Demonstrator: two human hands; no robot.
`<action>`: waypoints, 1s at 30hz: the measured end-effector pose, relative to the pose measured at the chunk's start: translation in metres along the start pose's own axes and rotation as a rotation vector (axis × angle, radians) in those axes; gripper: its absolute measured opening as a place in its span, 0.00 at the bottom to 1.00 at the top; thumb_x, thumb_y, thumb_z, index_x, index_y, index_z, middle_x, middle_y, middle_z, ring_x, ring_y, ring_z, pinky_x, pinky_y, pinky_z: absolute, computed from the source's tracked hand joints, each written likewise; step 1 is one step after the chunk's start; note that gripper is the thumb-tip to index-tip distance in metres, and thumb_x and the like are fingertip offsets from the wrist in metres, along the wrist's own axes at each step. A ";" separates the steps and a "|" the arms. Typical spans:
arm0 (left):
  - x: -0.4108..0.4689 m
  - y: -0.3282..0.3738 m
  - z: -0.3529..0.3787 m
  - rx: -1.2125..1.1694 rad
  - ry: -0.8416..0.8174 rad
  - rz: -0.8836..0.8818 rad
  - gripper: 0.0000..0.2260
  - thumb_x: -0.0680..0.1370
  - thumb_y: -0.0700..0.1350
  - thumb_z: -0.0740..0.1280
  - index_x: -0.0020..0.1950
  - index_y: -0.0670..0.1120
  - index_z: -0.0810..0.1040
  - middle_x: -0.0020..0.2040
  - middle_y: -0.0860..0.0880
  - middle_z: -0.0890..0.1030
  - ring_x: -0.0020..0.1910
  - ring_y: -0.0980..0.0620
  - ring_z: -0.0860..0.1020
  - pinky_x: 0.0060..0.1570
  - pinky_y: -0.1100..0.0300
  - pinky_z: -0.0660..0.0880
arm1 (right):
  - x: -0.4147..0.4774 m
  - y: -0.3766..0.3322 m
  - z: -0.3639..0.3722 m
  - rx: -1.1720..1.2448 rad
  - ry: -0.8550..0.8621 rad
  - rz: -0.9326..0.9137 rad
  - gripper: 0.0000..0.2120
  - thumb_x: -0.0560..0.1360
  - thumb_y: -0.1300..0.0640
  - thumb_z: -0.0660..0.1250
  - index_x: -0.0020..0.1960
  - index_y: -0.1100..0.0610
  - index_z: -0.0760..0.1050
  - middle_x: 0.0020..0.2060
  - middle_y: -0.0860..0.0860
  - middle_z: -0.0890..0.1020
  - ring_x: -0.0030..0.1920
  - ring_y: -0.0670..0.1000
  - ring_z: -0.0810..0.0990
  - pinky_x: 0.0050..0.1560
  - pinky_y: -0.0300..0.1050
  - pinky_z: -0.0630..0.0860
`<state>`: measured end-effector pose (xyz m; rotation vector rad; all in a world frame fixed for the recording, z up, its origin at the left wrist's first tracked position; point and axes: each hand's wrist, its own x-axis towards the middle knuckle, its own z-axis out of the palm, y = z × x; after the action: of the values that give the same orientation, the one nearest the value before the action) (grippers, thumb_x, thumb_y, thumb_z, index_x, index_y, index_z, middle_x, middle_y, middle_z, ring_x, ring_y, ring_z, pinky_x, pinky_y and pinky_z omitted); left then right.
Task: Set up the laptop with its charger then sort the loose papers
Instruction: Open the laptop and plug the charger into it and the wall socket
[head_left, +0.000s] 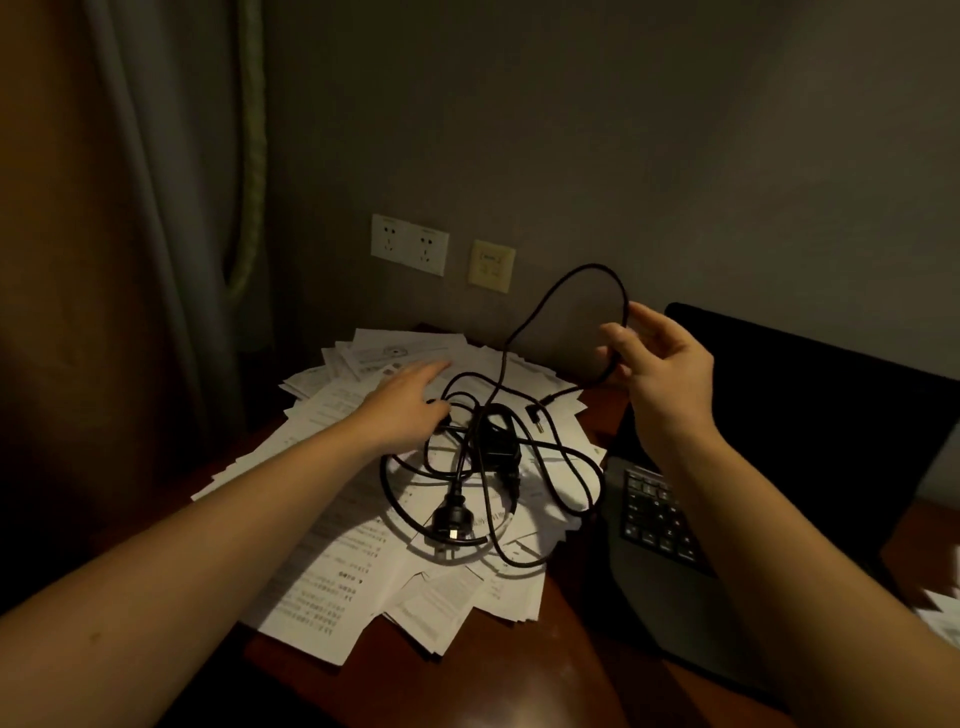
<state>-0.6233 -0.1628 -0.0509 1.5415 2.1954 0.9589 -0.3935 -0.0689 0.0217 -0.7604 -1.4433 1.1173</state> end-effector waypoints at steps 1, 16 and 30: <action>0.002 0.001 0.000 -0.015 -0.042 0.012 0.28 0.82 0.47 0.64 0.80 0.56 0.59 0.78 0.50 0.64 0.75 0.46 0.65 0.73 0.48 0.66 | 0.001 -0.003 -0.002 0.018 0.006 0.010 0.19 0.78 0.61 0.71 0.68 0.56 0.75 0.46 0.46 0.83 0.41 0.44 0.85 0.45 0.41 0.83; -0.006 0.012 -0.014 -1.067 0.307 -0.299 0.11 0.82 0.44 0.59 0.39 0.47 0.72 0.25 0.53 0.65 0.26 0.54 0.64 0.31 0.59 0.62 | 0.010 -0.016 -0.042 0.397 0.177 0.238 0.04 0.82 0.61 0.63 0.49 0.57 0.75 0.40 0.52 0.80 0.34 0.45 0.81 0.37 0.35 0.76; 0.003 0.075 -0.030 -1.688 0.158 -0.246 0.15 0.86 0.46 0.52 0.48 0.48 0.76 0.37 0.52 0.76 0.36 0.56 0.78 0.44 0.60 0.71 | 0.007 -0.044 -0.100 0.232 0.047 0.214 0.14 0.85 0.51 0.56 0.62 0.55 0.77 0.24 0.44 0.63 0.25 0.45 0.61 0.34 0.41 0.64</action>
<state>-0.5875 -0.1550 0.0213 0.3322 0.7812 1.9722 -0.2919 -0.0556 0.0604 -0.7823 -1.1874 1.3943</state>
